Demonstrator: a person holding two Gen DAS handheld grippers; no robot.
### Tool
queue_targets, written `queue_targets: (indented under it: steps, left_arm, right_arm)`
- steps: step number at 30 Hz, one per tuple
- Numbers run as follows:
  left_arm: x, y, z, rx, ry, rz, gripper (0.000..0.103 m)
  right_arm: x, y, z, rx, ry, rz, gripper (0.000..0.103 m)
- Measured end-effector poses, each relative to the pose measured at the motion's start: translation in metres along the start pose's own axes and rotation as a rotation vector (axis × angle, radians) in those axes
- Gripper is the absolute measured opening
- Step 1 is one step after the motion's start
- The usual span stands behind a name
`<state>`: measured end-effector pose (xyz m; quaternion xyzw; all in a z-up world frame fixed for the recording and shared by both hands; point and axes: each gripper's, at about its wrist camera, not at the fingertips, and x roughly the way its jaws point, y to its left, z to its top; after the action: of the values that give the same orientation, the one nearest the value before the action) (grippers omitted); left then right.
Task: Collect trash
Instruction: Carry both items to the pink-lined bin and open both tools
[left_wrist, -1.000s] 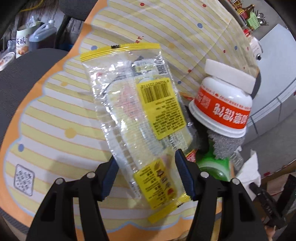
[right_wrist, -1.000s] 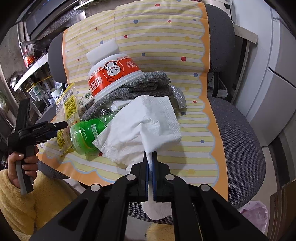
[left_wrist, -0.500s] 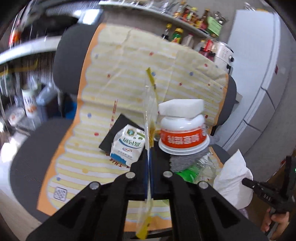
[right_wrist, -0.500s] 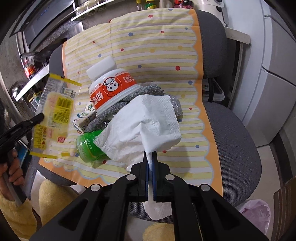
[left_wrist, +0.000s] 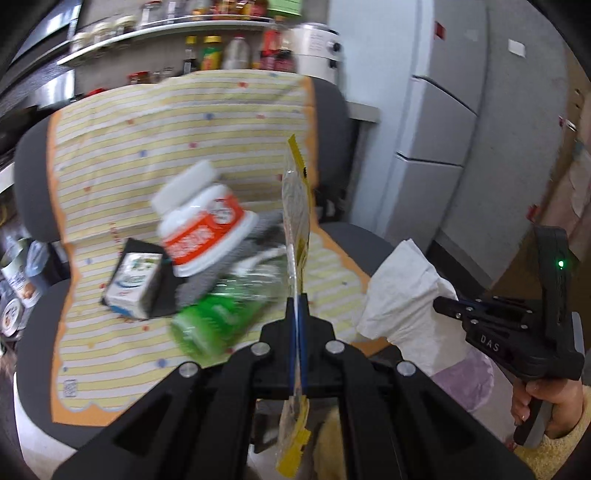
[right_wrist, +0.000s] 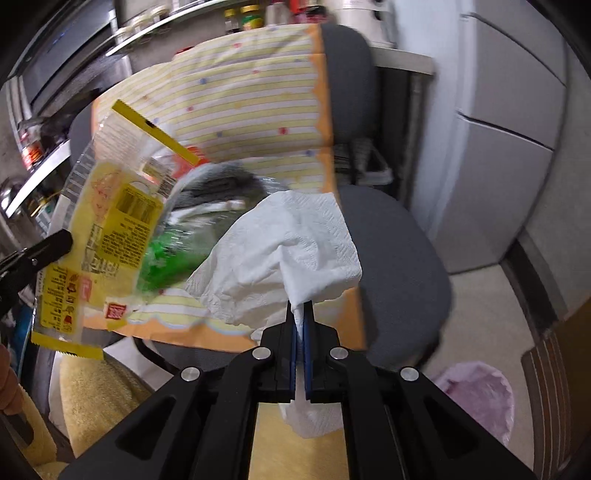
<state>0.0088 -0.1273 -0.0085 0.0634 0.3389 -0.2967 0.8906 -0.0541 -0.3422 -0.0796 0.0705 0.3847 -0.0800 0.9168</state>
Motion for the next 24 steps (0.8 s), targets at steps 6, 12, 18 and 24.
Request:
queue_targets:
  steps: [6, 12, 18, 24]
  left_arm:
    - [0.038, -0.07, 0.007, 0.121, 0.025, -0.136, 0.0]
    - [0.07, -0.138, 0.005, 0.222, 0.06, -0.277, 0.0]
    - [0.095, -0.197, -0.013, 0.296, 0.12, -0.391, 0.0]
    - [0.122, -0.242, -0.031, 0.344, 0.176, -0.473, 0.0]
  right_arm:
    - [-0.015, -0.066, -0.031, 0.121, 0.022, -0.116, 0.003]
    - [-0.031, -0.124, -0.068, 0.244, 0.048, -0.228, 0.003]
    - [-0.037, -0.162, -0.106, 0.334, 0.106, -0.33, 0.003]
    - [-0.037, -0.194, -0.134, 0.439, 0.136, -0.38, 0.003]
